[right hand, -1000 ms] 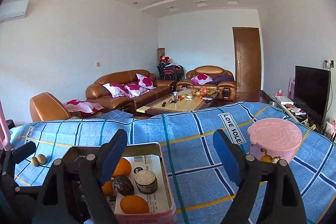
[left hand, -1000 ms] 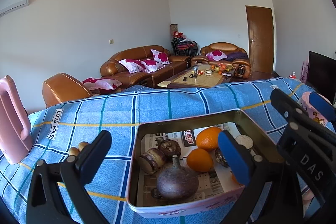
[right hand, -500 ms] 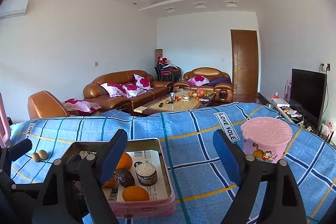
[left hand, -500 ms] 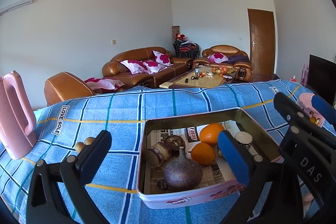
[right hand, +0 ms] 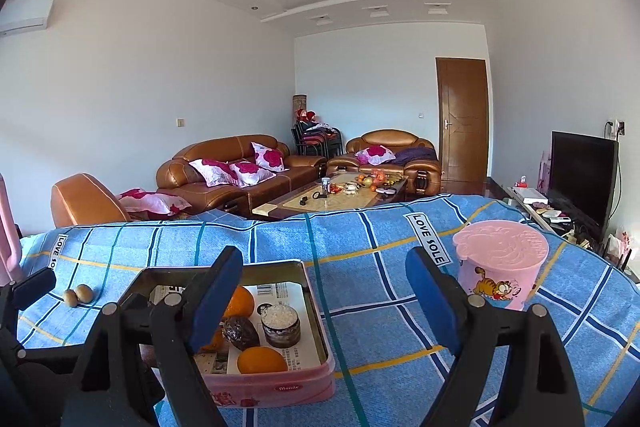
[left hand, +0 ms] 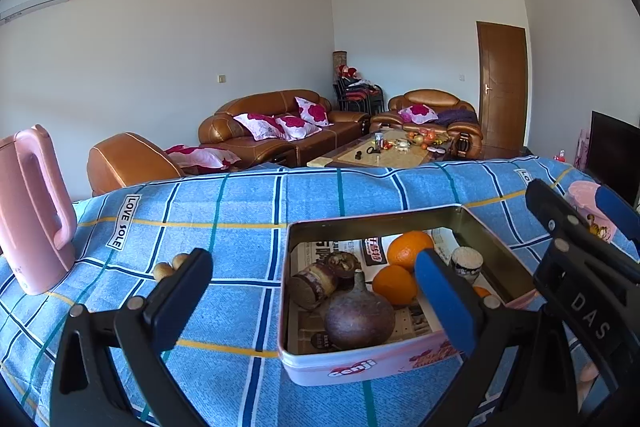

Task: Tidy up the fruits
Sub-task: 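Withdraw both open tools from the tin toward the small tan fruits, then grasp one small tan round fruit with the right tool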

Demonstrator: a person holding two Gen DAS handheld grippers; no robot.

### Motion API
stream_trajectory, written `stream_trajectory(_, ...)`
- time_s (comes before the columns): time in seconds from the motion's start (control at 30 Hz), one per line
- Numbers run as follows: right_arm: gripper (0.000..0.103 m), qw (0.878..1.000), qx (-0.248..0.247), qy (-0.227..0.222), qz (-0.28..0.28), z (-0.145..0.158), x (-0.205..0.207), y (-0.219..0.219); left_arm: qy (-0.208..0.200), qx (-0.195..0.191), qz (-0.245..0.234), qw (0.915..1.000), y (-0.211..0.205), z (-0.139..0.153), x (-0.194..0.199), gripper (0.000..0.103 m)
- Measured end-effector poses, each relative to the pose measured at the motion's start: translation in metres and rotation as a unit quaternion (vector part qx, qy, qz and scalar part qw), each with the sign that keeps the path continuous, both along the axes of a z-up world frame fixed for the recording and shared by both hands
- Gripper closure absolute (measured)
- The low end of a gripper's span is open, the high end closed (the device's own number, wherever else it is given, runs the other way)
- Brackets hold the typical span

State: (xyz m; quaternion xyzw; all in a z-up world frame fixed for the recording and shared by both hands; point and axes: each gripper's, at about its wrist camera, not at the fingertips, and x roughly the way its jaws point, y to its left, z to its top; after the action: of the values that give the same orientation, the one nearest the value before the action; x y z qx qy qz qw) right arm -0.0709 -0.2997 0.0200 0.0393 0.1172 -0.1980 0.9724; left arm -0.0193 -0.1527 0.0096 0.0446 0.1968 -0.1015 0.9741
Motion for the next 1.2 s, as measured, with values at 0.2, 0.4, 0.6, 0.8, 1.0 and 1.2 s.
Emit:
stream_trajectory(0.2,0.018,1.000,0.007,0.016,-0.011,-0.002,0.005,0.001,0.013,-0.002,0.008,0.9999,0.013,-0.002,0.002,0.000)
stream_trajectory(0.4,0.018,1.000,-0.001,0.020,-0.003,-0.002,0.007,0.016,0.021,0.009,0.024,0.9995,0.030,-0.004,0.008,0.000)
stream_trajectory(0.6,0.018,0.999,0.004,0.027,0.016,-0.005,0.019,0.040,0.019,0.049,0.035,0.9980,0.046,-0.005,0.014,0.000)
stream_trajectory(0.8,0.018,0.998,0.003,0.030,0.056,-0.004,0.033,0.077,0.022,0.068,0.064,0.9954,0.085,-0.005,0.031,0.000)
stream_trajectory(1.0,0.018,0.994,-0.001,0.036,0.105,-0.004,0.049,0.117,0.031,0.106,0.113,0.9874,0.131,-0.011,0.056,0.000)
stream_trajectory(1.2,0.018,0.986,-0.017,0.062,0.156,-0.007,0.073,0.153,0.043,0.126,0.169,0.9766,0.173,-0.015,0.079,0.000)
